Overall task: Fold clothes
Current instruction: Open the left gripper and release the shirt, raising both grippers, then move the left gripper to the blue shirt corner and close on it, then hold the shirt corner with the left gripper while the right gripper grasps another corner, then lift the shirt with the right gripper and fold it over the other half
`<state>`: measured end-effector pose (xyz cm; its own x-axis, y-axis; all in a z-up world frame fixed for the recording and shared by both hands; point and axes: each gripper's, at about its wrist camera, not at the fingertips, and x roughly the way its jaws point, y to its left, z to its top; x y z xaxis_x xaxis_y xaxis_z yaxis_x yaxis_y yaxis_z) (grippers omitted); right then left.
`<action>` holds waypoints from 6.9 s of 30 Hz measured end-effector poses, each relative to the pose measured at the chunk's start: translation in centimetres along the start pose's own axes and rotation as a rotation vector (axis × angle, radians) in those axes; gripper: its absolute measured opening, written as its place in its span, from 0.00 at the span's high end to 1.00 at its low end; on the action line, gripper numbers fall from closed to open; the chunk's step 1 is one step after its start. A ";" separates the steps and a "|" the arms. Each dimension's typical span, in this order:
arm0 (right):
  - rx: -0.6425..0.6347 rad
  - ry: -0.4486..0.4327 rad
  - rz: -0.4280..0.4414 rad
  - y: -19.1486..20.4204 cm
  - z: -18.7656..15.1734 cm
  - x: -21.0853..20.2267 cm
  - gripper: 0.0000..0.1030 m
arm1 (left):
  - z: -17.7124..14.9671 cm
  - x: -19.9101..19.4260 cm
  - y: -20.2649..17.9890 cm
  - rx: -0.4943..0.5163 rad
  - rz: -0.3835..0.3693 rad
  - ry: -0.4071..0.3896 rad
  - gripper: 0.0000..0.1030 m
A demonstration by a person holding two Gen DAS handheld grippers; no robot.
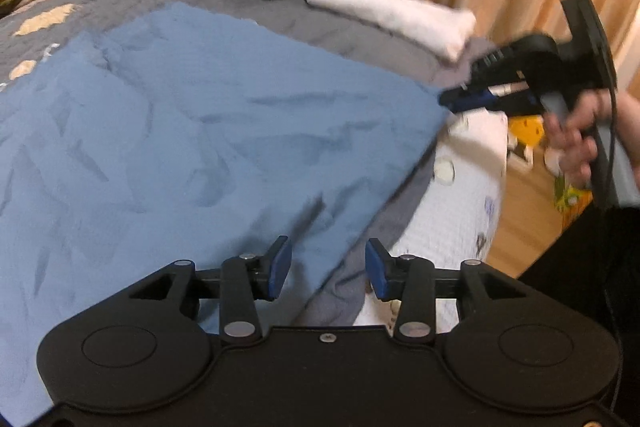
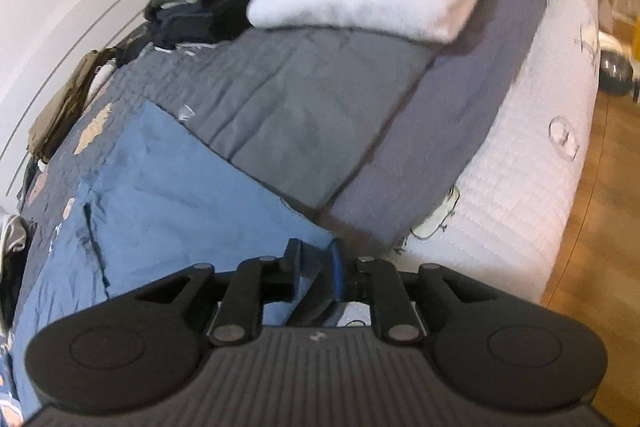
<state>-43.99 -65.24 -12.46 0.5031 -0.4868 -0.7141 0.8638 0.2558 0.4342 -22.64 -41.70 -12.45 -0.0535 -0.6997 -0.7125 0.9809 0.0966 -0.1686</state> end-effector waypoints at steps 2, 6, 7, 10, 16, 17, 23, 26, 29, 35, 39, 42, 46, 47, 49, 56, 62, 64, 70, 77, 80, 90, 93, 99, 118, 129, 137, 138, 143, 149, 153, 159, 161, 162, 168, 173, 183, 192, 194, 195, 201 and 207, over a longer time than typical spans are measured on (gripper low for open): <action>-0.016 -0.027 -0.002 0.4 0.1 -0.8 0.84 | 0.2 -0.8 0.4 -0.034 0.002 -0.029 0.60; -0.047 -0.081 -0.005 1.1 0.3 -2.5 0.83 | 0.5 -2.5 1.4 -0.092 0.031 -0.079 0.60; -0.054 -0.094 -0.005 1.3 0.4 -2.9 0.83 | 0.5 -3.0 1.7 -0.107 0.039 -0.092 0.60; -0.073 -0.124 0.029 2.5 0.2 -3.3 0.82 | 0.1 -4.4 2.9 -0.167 0.061 -0.123 0.60; -0.063 -0.056 0.265 6.2 -1.4 -2.3 0.74 | -1.9 -7.7 6.1 -0.309 0.138 -0.170 0.60; -0.095 -0.045 0.286 7.3 -1.9 -2.2 0.74 | -2.4 -8.3 6.7 -0.330 0.153 -0.177 0.60; -0.318 0.046 0.378 14.2 -5.4 -2.3 0.73 | -5.9 -12.0 9.7 -0.432 0.279 -0.197 0.60; -0.398 0.092 0.426 17.1 -7.3 -2.5 0.73 | -7.7 -13.8 11.2 -0.494 0.340 -0.205 0.60; -0.465 0.128 0.449 19.6 -9.2 -2.7 0.73 | -9.4 -15.8 12.2 -0.541 0.393 -0.223 0.56; -0.570 0.193 0.470 22.9 -12.3 -2.9 0.73 | -12.0 -19.0 12.8 -0.600 0.490 -0.237 0.48; -0.666 0.189 0.417 24.3 -14.1 -3.6 0.73 | -13.3 -20.3 12.1 -0.611 0.525 -0.238 0.45; -0.691 0.196 0.419 24.6 -15.2 -4.3 0.73 | -14.1 -20.9 11.1 -0.608 0.539 -0.235 0.43; -0.706 0.210 0.430 24.4 -16.6 -5.6 0.73 | -14.5 -21.4 9.7 -0.594 0.537 -0.236 0.39; -0.705 0.215 0.428 24.2 -16.8 -5.9 0.73 | -14.6 -21.7 9.4 -0.591 0.541 -0.241 0.37; -0.694 0.224 0.420 23.8 -17.3 -6.6 0.73 | -14.7 -22.2 8.8 -0.585 0.548 -0.252 0.31; -0.647 0.200 0.414 22.3 -17.1 -9.3 0.73 | -15.8 -23.7 7.1 -0.597 0.551 -0.266 0.30; -0.640 0.171 0.409 21.5 -16.5 -11.9 0.73 | -16.0 -24.6 5.7 -0.592 0.558 -0.274 0.29; -0.645 0.163 0.416 21.4 -16.4 -12.8 0.73 | -16.1 -24.9 5.3 -0.582 0.560 -0.278 0.29; -0.658 0.168 0.431 21.4 -17.1 -14.1 0.73 | -16.9 -25.4 4.7 -0.590 0.580 -0.273 0.28; -0.651 0.184 0.437 21.3 -17.8 -14.3 0.73 | -19.2 -26.3 7.1 -0.741 0.614 -0.275 0.28; -0.645 0.195 0.438 21.2 -18.1 -13.8 0.73 | -20.5 -27.1 8.7 -0.837 0.643 -0.285 0.28; -0.568 0.259 0.488 20.9 -19.7 -10.5 0.73 | -24.9 -30.6 14.3 -1.170 0.751 -0.357 0.29; -0.552 0.274 0.517 20.9 -20.2 -9.6 0.73 | -26.0 -31.7 15.6 -1.235 0.758 -0.386 0.29; -0.546 0.286 0.574 21.5 -21.0 -8.8 0.73 | -28.2 -31.7 16.9 -1.327 0.749 -0.362 0.33; -0.594 0.326 0.657 23.9 -23.8 -9.4 0.73 | -30.3 -30.0 18.9 -1.400 0.705 -0.342 0.51; -0.578 0.333 0.641 23.5 -23.8 -9.2 0.73 | -30.2 -31.3 18.1 -1.402 0.707 -0.450 0.94; -0.575 0.333 0.635 23.2 -23.7 -9.1 0.73 | -29.1 -32.3 17.0 -1.356 0.694 -0.522 0.96; -0.580 0.333 0.635 23.3 -23.8 -9.1 0.73 | -28.9 -32.2 16.9 -1.346 0.692 -0.522 0.96; -0.619 0.339 0.643 23.7 -24.3 -9.3 0.73 | -27.9 -32.4 16.3 -1.299 0.645 -0.560 0.97; -0.813 0.307 0.718 25.9 -26.8 -11.4 0.69 | -26.5 -31.9 16.2 -1.256 0.593 -0.562 0.97; -0.910 0.290 0.743 27.4 -28.7 -12.0 0.52 | -26.0 -31.5 16.4 -1.252 0.576 -0.548 0.97; -1.037 0.293 0.777 30.1 -31.6 -12.3 0.50 | -26.1 -31.6 16.8 -1.255 0.573 -0.536 0.97; -1.082 0.289 0.807 31.0 -32.5 -12.4 0.50 | -26.2 -31.7 16.9 -1.259 0.573 -0.538 0.97; -1.107 0.285 0.819 31.5 -32.9 -12.4 0.50 | -26.3 -31.8 17.0 -1.262 0.572 -0.538 0.97; -1.216 0.300 0.896 34.8 -35.5 -11.5 0.50 | -26.8 -32.0 17.5 -1.280 0.577 -0.528 0.97; -1.338 0.320 0.962 37.2 -38.4 -11.0 0.50 | -26.6 -32.1 17.9 -1.275 0.571 -0.521 0.97; -1.348 0.354 1.061 39.4 -41.3 -9.5 0.50 | -27.0 -32.1 18.3 -1.299 0.568 -0.515 0.97; -1.359 0.403 1.081 40.4 -42.7 -8.3 0.81 | -27.3 -32.3 18.4 -1.306 0.570 -0.514 0.97; -1.359 0.411 1.072 40.5 -43.0 -8.1 0.95 | -27.3 -32.3 18.4 -1.308 0.569 -0.513 0.97; -1.351 0.412 1.071 40.5 -42.9 -8.0 0.98 | -27.3 -32.3 18.4 -1.307 0.569 -0.513 0.97; -1.248 0.405 1.064 40.2 -41.2 -7.6 1.00 | -27.2 -32.4 18.3 -1.296 0.552 -0.520 0.97; -1.134 0.397 1.034 40.1 -38.5 -7.3 1.00 | -26.3 -33.2 17.5 -1.244 0.502 -0.570 0.96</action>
<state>-11.89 -19.27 -11.00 0.6812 0.4791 -0.5536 -0.3614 0.8777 0.3149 -8.63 1.82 -9.61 0.6095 -0.5600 -0.5611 0.0656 0.7410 -0.6683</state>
